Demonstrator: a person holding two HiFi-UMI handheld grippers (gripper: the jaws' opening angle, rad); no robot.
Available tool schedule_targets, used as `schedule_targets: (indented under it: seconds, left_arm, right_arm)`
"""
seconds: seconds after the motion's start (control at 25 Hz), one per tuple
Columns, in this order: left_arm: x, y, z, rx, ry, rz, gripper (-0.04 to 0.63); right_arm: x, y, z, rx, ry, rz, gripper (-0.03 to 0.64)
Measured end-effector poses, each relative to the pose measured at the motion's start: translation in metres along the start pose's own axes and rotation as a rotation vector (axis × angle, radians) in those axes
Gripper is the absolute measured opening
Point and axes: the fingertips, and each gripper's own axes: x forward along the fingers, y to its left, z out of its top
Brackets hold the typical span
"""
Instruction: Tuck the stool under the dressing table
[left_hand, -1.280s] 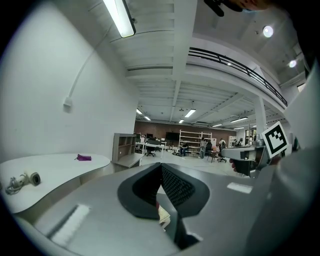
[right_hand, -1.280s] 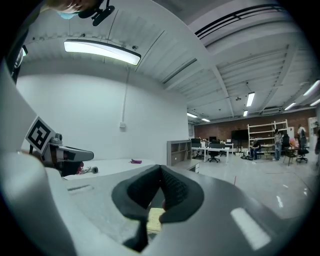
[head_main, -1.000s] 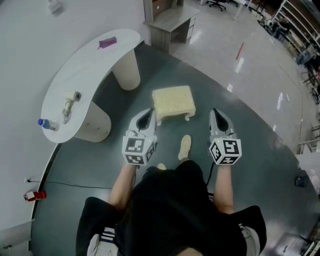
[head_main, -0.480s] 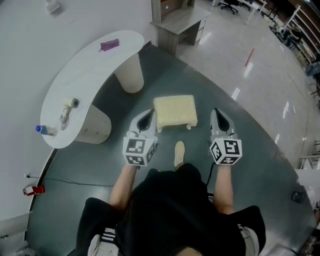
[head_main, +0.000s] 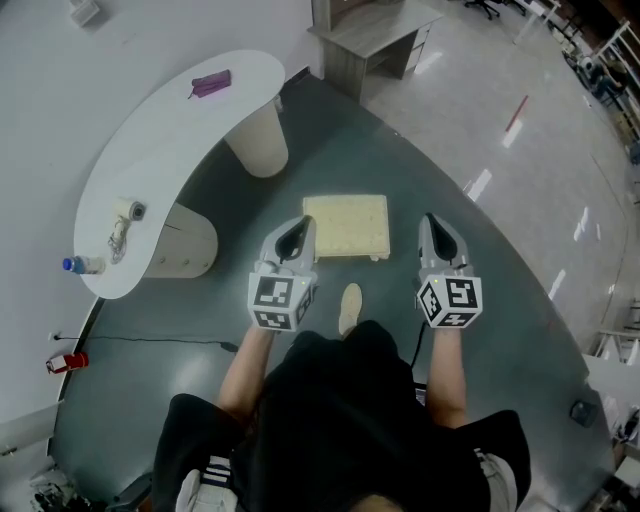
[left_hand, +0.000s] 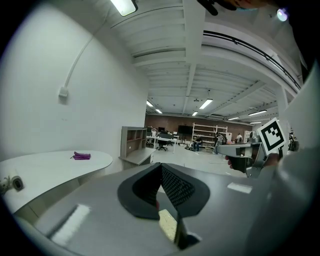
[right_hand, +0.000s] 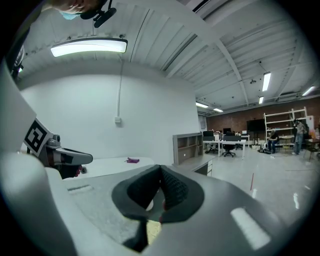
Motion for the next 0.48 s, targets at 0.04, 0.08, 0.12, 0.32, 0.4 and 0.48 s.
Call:
schedule_targets:
  seconds: [0.04,0.08,0.12,0.32,0.4,0.48]
  left_arm:
    - [0.009,0.000,-0.001,-0.004,0.007,0.006,0.006]
    - [0.017,0.000,-0.002,-0.007,0.012,0.012,0.006]
    - [0.026,0.000,-0.002,-0.009,0.017,0.019,0.006]
    - [0.066,-0.002,0.000,-0.006,0.035,0.056,0.006]
    - [0.079,-0.003,0.001,-0.005,0.039,0.069,0.006]
    - [0.090,-0.003,0.000,-0.013,0.047,0.077,0.006]
  right_arm:
    - [0.007,-0.005,-0.002,0.002,0.006,0.009,0.002]
    - [0.014,-0.010,-0.004,0.003,0.012,0.015,0.002]
    - [0.020,-0.016,-0.005,0.003,0.019,0.021,0.002]
    - [0.047,-0.045,-0.009,0.017,0.036,0.060,0.002]
    - [0.057,-0.056,-0.011,0.019,0.043,0.075,0.002]
    - [0.067,-0.063,-0.015,0.016,0.054,0.088,0.002]
